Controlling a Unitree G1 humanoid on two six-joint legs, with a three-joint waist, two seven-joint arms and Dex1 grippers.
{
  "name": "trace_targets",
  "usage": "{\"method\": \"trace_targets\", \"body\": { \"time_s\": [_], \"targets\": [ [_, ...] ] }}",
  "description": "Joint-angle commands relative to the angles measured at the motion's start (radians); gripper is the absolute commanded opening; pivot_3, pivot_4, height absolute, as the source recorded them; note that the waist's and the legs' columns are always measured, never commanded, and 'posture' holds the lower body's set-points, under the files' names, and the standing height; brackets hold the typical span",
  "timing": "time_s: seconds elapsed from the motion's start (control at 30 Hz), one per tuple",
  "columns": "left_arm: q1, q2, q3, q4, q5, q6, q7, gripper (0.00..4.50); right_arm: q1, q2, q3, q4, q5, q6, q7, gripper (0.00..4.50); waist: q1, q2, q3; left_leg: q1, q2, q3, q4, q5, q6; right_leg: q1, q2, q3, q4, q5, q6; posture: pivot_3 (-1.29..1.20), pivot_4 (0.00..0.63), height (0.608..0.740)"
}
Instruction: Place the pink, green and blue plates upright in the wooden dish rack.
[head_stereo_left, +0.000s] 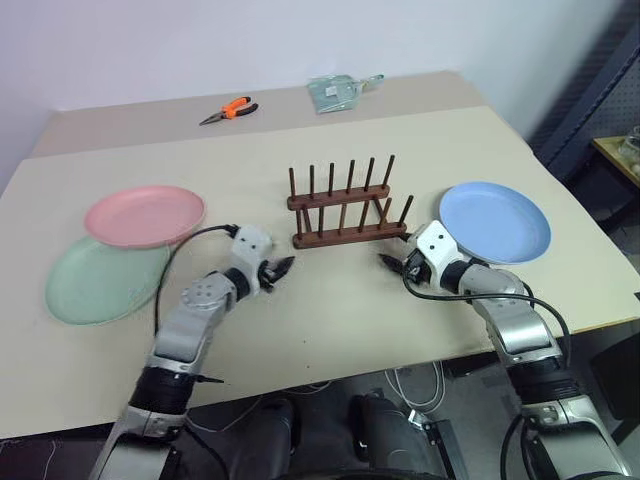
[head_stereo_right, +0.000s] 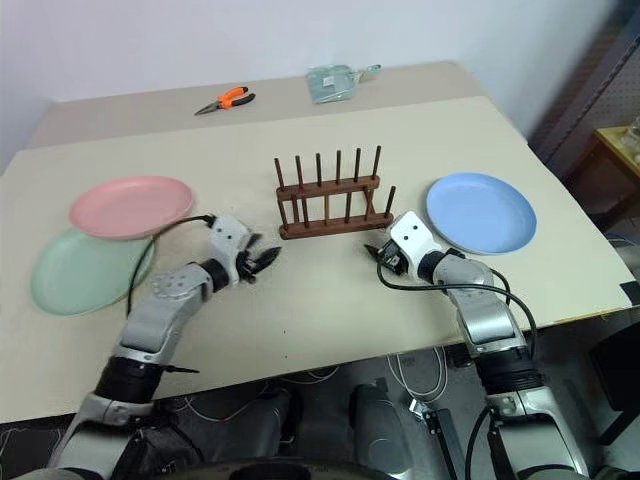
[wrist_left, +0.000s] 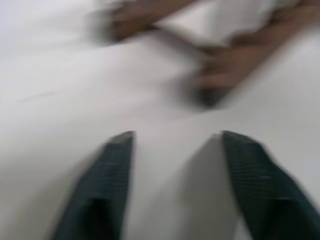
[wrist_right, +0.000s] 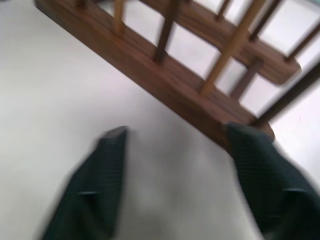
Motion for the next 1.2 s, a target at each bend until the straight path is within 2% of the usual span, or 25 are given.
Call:
{"method": "trace_targets", "body": {
  "time_s": [0.03, 0.17, 0.3, 0.4, 0.6, 0.73, 0.83, 0.93, 1.13, 1.2],
  "targets": [
    [-0.061, -0.002, 0.141, -0.103, -0.021, 0.013, 0.110, 4.48, -0.001, -0.007, -0.014, -0.065, 0.016, -0.008, 0.010, 4.50, 0.005, 0.000, 0.000, -0.001, 0.000, 0.000, 0.000, 0.000, 0.000, 0.000, 0.000, 0.000, 0.000, 0.000, 0.000, 0.00, 0.150, 0.740],
    [-0.137, 0.012, 0.349, -0.211, -0.026, 0.104, 0.295, 4.48, -0.008, 0.003, 0.004, -0.054, 0.012, -0.023, 0.024, 4.50, 0.008, -0.004, 0.002, -0.003, -0.001, -0.001, 0.001, 0.000, 0.000, -0.002, -0.001, -0.001, -0.001, 0.000, 0.000, 0.00, 0.150, 0.740],
    [-0.147, 0.005, 0.520, -0.304, -0.038, 0.264, 0.429, 4.48, -0.023, 0.013, 0.014, -0.033, 0.006, -0.036, 0.034, 4.50, -0.003, -0.004, 0.002, -0.003, -0.001, 0.001, -0.001, 0.000, 0.000, -0.004, 0.000, 0.000, 0.000, 0.000, 0.001, 0.00, 0.150, 0.740],
    [-0.148, -0.041, 0.664, -0.360, -0.086, 0.395, 0.513, 4.48, -0.037, 0.019, 0.024, -0.012, 0.002, -0.050, 0.044, 4.50, -0.001, -0.004, 0.002, -0.003, -0.001, 0.001, -0.001, 0.000, -0.001, -0.005, 0.000, 0.000, 0.001, 0.000, 0.001, 0.00, 0.150, 0.740],
    [-0.173, -0.120, 0.817, -0.376, -0.192, 0.536, 0.570, 4.48, -0.055, 0.027, 0.034, 0.013, 0.001, -0.071, 0.056, 4.50, 0.007, -0.007, 0.003, -0.003, -0.001, 0.000, 0.001, 0.000, -0.001, -0.004, 0.001, -0.001, 0.001, 0.000, 0.001, 0.00, 0.150, 0.740],
    [-0.223, -0.222, 0.957, -0.366, -0.331, 0.637, 0.615, 4.48, -0.062, 0.025, 0.034, 0.027, -0.001, -0.086, 0.057, 4.50, 0.007, -0.008, 0.003, -0.003, -0.002, 0.000, 0.001, 0.000, -0.001, -0.003, 0.001, -0.002, 0.001, 0.000, 0.001, 0.00, 0.150, 0.740],
    [-0.244, -0.226, 0.977, -0.327, -0.379, 0.649, 0.618, 4.48, -0.053, 0.023, 0.033, 0.022, -0.002, -0.093, 0.052, 4.50, 0.001, -0.009, 0.003, -0.003, -0.001, 0.000, 0.000, 0.000, -0.001, -0.003, 0.001, -0.002, 0.001, 0.000, 0.001, 0.00, 0.150, 0.740],
    [-0.282, -0.231, 1.016, -0.262, -0.418, 0.651, 0.654, 3.16, -0.039, 0.021, 0.030, 0.007, -0.005, -0.098, 0.043, 4.50, 0.001, -0.009, 0.003, -0.003, -0.001, 0.000, 0.000, 0.001, -0.003, -0.004, 0.002, -0.001, 0.002, 0.000, 0.001, 0.00, 0.150, 0.740],
    [-0.318, -0.223, 1.040, -0.199, -0.487, 0.618, 0.693, 0.06, -0.018, -0.001, -0.001, -0.020, 0.010, -0.088, 0.031, 4.50, 0.002, -0.009, 0.003, -0.003, -0.001, 0.000, 0.000, 0.001, -0.003, -0.004, 0.001, -0.001, 0.001, 0.000, 0.001, 0.00, 0.150, 0.740],
    [-0.321, -0.213, 1.019, -0.197, -0.513, 0.600, 0.679, 0.01, -0.007, -0.020, -0.022, -0.047, 0.027, -0.074, 0.040, 4.50, 0.003, -0.009, 0.003, -0.003, -0.001, 0.000, 0.000, 0.001, -0.003, -0.004, 0.001, -0.001, 0.002, 0.000, 0.001, 0.00, 0.150, 0.740]
  ]
}}
